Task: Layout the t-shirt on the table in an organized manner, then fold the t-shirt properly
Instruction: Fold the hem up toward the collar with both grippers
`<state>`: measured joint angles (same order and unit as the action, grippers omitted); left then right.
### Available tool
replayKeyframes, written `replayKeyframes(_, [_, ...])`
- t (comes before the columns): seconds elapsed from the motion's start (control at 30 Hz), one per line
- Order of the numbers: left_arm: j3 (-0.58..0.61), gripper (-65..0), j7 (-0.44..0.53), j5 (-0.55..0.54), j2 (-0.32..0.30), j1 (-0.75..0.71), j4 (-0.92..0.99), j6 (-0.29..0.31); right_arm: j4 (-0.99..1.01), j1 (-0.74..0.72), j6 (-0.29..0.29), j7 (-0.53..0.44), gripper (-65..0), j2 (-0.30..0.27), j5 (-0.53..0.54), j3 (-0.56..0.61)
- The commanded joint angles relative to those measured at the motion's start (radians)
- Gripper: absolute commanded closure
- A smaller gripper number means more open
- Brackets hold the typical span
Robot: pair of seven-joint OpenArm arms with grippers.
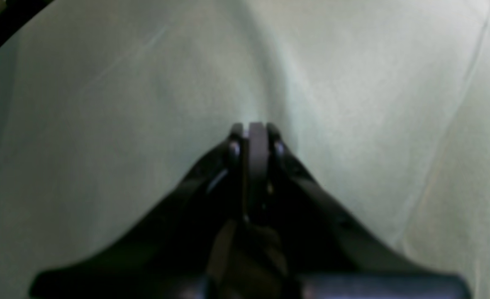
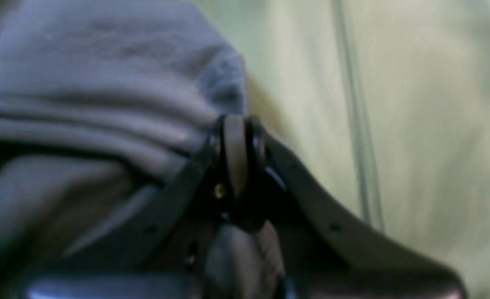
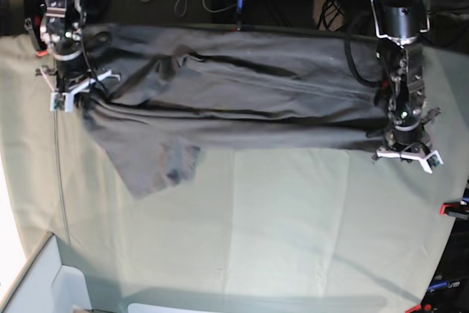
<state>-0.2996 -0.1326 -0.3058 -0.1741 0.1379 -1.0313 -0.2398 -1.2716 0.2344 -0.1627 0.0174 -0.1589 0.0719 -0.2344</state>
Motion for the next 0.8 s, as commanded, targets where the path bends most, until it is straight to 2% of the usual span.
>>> replayKeyframes(0.0, [-0.003, 0.0, 0.026, 0.007, -0.008, 0.012, -0.024, 0.0, -0.01, -0.016, 0.005, -0.027, 0.0, -0.017, -0.001, -0.003])
replayKeyframes(0.07, [-0.003, 0.0, 0.026, 0.007, -0.008, 0.007, -0.024, 0.0, 0.002, -0.005, 0.005, -0.017, -0.8, -0.018, -0.001, -0.001])
replayKeyframes(0.3, [-0.002, 0.0, 0.026, 0.007, -0.008, -0.007, -0.028, 0.0, -0.105, 0.052, 0.005, 0.014, -24.9, -0.031, -0.001, -0.009])
replayKeyframes(0.4, [0.0, 0.0, 0.026, 0.007, -0.008, -0.007, -0.028, 0.0, -0.205, 0.093, 0.005, 0.014, -31.0, -0.028, 0.006, -0.01])
replayKeyframes(0.57, [0.0, 0.0, 0.026, 0.007, -0.008, -0.005, -0.028, 0.0, -0.279, 0.09, 0.005, 0.019, -36.6, 0.002, -0.001, -0.03])
replayKeyframes(0.7, [0.0, 0.0, 0.026, 0.007, -0.008, -0.004, -0.028, 0.0, -0.219, -0.01, 0.005, 0.026, -39.1, 0.003, -0.001, 0.027])
replayKeyframes(0.77, [0.0, 0.0, 0.026, 0.007, -0.008, -0.001, -0.027, 0.0, -0.162, -0.086, 0.005, 0.08, -39.4, -0.015, -0.002, 0.069])
